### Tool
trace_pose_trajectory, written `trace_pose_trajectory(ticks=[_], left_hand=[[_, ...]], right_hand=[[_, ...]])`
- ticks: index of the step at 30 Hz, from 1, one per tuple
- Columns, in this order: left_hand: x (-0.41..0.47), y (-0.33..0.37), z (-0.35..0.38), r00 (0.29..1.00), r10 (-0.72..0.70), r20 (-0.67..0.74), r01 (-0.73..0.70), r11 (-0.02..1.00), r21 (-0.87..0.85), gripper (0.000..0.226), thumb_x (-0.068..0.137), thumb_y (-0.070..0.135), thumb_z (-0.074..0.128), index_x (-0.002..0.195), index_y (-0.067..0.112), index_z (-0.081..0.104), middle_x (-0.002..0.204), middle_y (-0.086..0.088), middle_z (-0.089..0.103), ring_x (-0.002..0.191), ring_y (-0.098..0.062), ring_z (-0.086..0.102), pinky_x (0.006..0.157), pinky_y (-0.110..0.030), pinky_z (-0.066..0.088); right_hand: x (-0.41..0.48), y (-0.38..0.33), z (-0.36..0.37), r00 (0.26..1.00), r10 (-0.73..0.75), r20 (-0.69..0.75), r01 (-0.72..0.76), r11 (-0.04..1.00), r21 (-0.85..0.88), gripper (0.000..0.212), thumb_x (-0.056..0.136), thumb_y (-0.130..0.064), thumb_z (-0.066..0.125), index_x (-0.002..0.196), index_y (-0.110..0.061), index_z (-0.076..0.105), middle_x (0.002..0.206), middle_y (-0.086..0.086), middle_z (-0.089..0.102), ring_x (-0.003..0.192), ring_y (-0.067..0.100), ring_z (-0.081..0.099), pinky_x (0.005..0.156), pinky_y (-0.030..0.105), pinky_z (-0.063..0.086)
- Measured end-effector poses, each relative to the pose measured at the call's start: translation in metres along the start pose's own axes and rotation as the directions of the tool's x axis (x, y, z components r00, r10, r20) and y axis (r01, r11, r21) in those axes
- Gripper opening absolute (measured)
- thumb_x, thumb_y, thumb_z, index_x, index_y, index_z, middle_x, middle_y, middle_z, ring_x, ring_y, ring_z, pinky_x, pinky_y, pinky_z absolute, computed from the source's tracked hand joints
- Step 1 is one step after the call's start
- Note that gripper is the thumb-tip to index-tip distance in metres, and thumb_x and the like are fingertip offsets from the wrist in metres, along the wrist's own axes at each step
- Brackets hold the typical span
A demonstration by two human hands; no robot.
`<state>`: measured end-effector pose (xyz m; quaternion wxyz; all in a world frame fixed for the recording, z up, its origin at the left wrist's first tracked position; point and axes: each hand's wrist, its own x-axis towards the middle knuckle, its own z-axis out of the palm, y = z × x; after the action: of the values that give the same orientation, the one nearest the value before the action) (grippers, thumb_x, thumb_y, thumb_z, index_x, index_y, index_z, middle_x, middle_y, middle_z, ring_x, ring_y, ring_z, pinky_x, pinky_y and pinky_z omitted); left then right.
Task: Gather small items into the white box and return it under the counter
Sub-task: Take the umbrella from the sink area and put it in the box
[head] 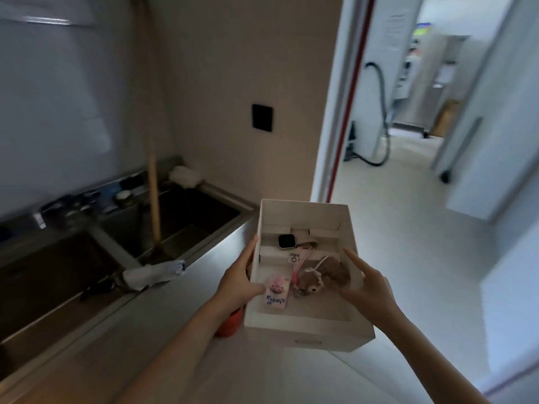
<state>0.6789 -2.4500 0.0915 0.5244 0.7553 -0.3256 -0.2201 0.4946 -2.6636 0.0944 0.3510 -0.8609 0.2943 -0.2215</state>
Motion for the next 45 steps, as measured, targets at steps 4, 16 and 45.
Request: trace_pose_trajectory(ticks=[4, 16, 45], left_hand=[[-0.006, 0.005, 0.001, 0.981, -0.078, -0.175, 0.079, 0.997, 0.001, 0.105, 0.063, 0.01, 0.072, 0.124, 0.077, 0.018, 0.11, 0.059, 0.04, 0.1, 0.029, 0.047, 0.075, -0.015, 0.052], [-0.058, -0.021, -0.023, 0.772, -0.308, -0.557, 0.264, 0.951, -0.159, 0.111, 0.066, 0.005, 0.079, 0.129, 0.073, 0.019, 0.117, 0.039, 0.04, 0.103, 0.009, 0.048, 0.062, -0.014, 0.052], [-0.189, -0.174, -0.282, 0.427, -0.425, -0.798, 0.275, 0.902, -0.334, 0.105, 0.068, 0.001, 0.08, 0.144, 0.048, 0.024, 0.131, 0.017, 0.052, 0.118, -0.007, 0.054, 0.076, -0.03, 0.059]], right_hand=[[0.052, 0.001, 0.006, 0.98, -0.09, 0.179, 0.085, 0.996, 0.037, 0.079, 0.065, -0.04, 0.07, 0.136, -0.051, 0.039, 0.09, -0.022, 0.06, 0.075, 0.005, 0.055, 0.057, 0.016, 0.041], [0.11, -0.043, 0.088, 0.781, -0.38, 0.496, 0.319, 0.925, 0.206, 0.081, 0.067, -0.03, 0.076, 0.14, -0.039, 0.042, 0.084, -0.017, 0.061, 0.068, -0.002, 0.055, 0.058, 0.011, 0.043], [0.087, -0.273, 0.465, 0.315, -0.546, 0.776, 0.366, 0.825, 0.431, 0.074, 0.076, -0.055, 0.07, 0.14, -0.037, 0.04, 0.111, -0.013, 0.066, 0.099, 0.001, 0.062, 0.082, 0.018, 0.051]])
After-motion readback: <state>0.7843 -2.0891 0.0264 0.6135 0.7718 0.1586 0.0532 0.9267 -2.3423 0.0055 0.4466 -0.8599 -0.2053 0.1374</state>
